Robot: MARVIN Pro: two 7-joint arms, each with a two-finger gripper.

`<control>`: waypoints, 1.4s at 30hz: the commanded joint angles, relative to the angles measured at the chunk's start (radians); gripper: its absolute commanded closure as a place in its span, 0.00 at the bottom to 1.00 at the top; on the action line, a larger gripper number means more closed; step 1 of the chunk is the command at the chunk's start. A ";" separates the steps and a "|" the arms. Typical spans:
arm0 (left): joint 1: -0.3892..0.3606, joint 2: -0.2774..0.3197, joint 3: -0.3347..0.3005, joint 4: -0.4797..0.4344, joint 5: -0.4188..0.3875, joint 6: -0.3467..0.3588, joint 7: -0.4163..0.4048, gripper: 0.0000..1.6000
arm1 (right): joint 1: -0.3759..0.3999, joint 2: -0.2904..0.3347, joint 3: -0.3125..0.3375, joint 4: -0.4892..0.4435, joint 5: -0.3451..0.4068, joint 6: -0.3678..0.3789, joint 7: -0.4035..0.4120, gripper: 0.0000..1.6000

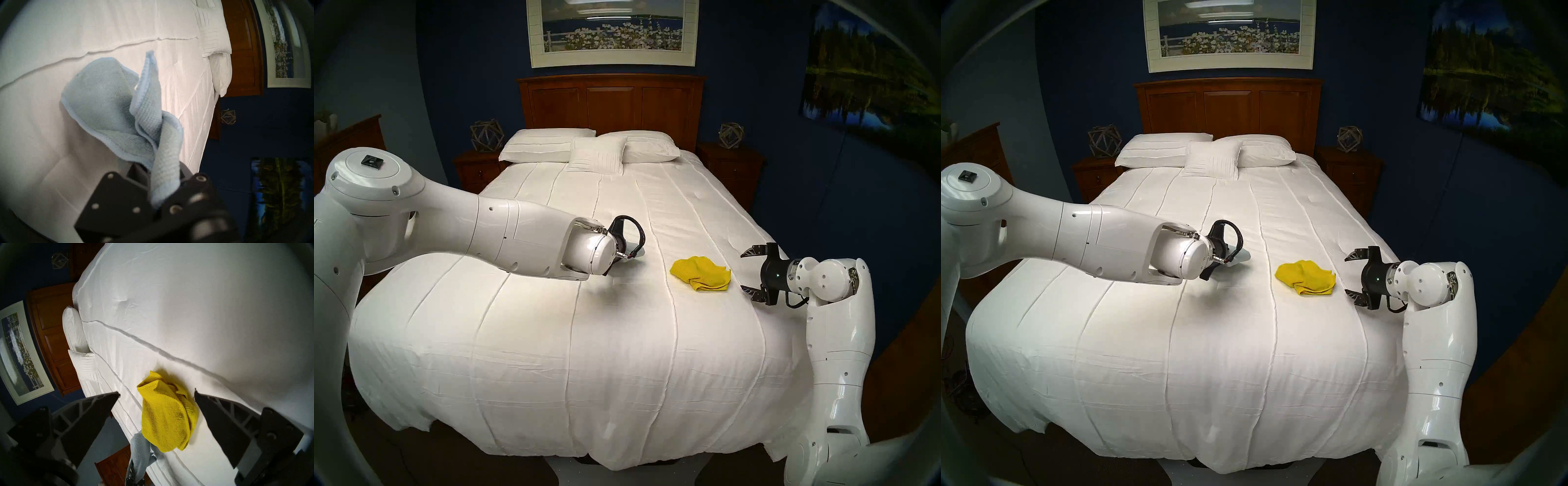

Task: Fold the hand towels twice and stack them up

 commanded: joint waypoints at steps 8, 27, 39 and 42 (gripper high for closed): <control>-0.001 -0.182 -0.091 0.239 -0.015 0.050 0.041 1.00 | -0.036 -0.019 0.016 -0.057 0.013 0.006 -0.008 0.00; 0.028 -0.392 -0.167 0.373 0.020 0.124 0.143 1.00 | -0.095 -0.012 0.103 -0.082 0.008 0.017 -0.003 0.00; 0.069 -0.484 -0.178 0.418 0.016 0.142 0.196 1.00 | -0.090 -0.012 0.119 -0.070 0.001 0.023 0.009 0.00; 0.074 -0.487 -0.175 0.404 0.020 0.143 0.200 1.00 | -0.093 -0.013 0.119 -0.070 0.000 0.025 0.010 0.00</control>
